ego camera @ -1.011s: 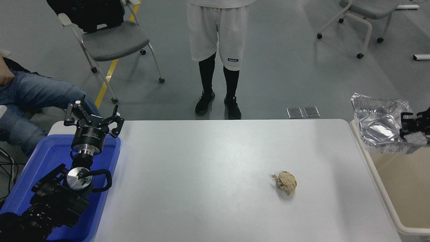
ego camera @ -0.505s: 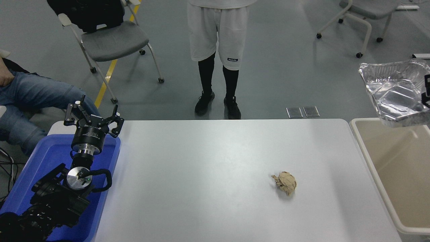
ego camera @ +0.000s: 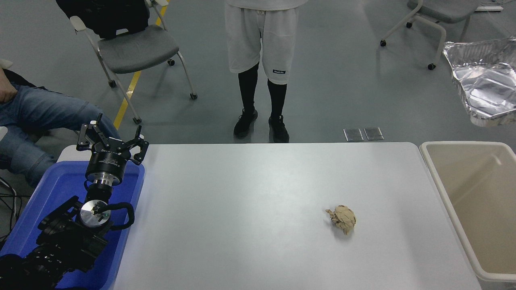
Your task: Pick up foil plate and place in dustbin
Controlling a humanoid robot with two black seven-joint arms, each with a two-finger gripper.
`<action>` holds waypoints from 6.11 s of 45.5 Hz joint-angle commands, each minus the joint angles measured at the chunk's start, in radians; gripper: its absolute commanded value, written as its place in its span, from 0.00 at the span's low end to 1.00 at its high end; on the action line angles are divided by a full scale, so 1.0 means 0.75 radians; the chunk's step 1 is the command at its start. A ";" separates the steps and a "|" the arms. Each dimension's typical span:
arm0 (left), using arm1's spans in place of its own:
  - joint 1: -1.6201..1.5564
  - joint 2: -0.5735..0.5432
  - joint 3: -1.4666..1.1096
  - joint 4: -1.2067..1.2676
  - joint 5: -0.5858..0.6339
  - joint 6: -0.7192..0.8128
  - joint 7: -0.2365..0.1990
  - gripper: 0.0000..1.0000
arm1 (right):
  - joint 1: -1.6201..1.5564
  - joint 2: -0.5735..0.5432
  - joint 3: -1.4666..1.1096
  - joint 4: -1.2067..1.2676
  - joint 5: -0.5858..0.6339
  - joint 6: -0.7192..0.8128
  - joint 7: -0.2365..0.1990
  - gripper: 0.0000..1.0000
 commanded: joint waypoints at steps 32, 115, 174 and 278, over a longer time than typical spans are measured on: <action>0.000 0.000 0.000 0.000 -0.004 0.002 0.000 0.99 | -1.148 -0.149 0.572 -0.627 0.092 -0.116 -0.002 0.00; 0.000 0.000 0.000 0.000 -0.004 0.002 -0.002 0.99 | -1.864 0.299 0.590 -0.997 0.612 -1.214 -0.066 0.96; 0.000 0.000 0.000 0.000 -0.002 0.002 0.000 0.99 | -1.118 0.109 0.458 -0.593 0.424 -0.437 -0.119 1.00; 0.000 0.000 0.000 0.000 0.000 0.002 0.000 0.99 | -0.048 0.725 -0.185 0.195 0.571 0.001 -0.150 1.00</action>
